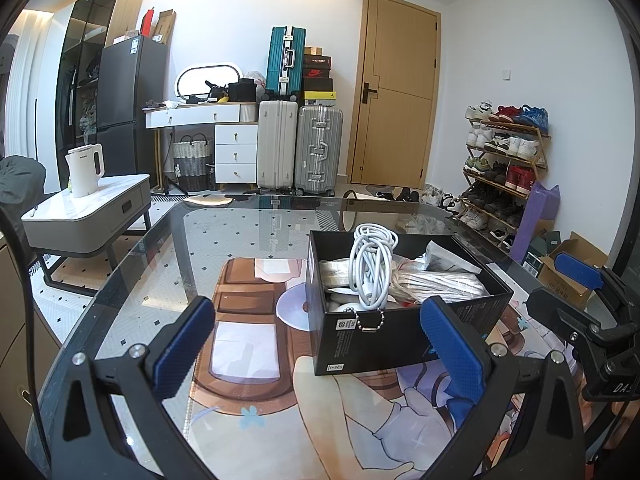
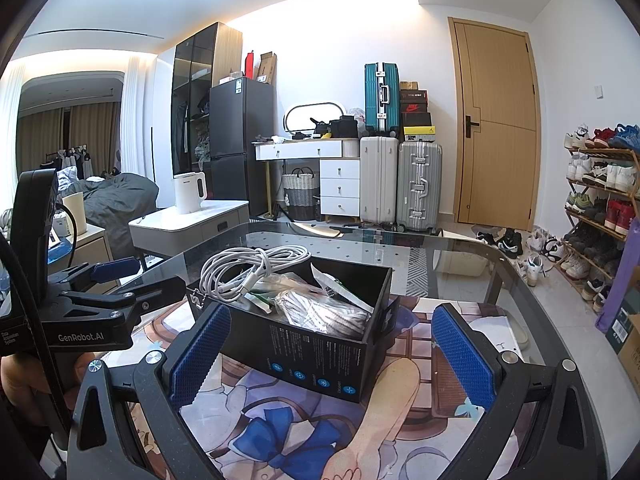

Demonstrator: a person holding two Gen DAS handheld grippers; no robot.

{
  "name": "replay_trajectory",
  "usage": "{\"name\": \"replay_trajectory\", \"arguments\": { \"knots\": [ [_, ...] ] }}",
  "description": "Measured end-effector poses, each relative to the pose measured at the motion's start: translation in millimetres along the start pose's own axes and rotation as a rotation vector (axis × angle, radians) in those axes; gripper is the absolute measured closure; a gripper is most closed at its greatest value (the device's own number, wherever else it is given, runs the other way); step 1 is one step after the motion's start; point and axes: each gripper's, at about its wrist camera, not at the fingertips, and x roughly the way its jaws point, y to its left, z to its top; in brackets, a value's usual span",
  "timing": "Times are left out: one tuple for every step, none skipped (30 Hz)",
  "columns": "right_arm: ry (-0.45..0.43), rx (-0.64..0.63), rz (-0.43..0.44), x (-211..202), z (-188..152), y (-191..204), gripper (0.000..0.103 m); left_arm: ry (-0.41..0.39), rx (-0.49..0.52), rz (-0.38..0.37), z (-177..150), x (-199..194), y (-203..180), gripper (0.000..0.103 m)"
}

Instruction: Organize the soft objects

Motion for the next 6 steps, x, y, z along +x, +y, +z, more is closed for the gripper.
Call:
{"name": "replay_trajectory", "arguments": {
  "knots": [
    [0.000, 0.000, 0.001, 0.2, 0.0, -0.1, 0.001, 0.000, 0.000, 0.000, -0.1, 0.0, 0.1, 0.000],
    [0.001, 0.001, 0.000, 0.1, -0.2, 0.1, 0.001, 0.000, -0.001, 0.000, 0.0, -0.1, 0.2, 0.000],
    [0.001, 0.001, 0.000, 0.1, -0.3, 0.1, 0.001, -0.001, -0.002, 0.001, 0.4, -0.4, 0.5, 0.000],
    [0.002, 0.001, 0.001, 0.1, -0.3, 0.1, 0.001, -0.003, -0.004, 0.002, 1.1, -0.8, 1.1, 0.000],
    [0.001, 0.001, 0.000, 0.1, -0.5, 0.1, 0.001, -0.004, -0.005, 0.003, 2.5, -1.1, 1.9, 0.000],
    [0.001, 0.001, 0.000, 0.0, -0.5, 0.1, 0.001, -0.004, -0.006, 0.005, 3.1, -0.9, 2.2, 0.000]
  ]
}}
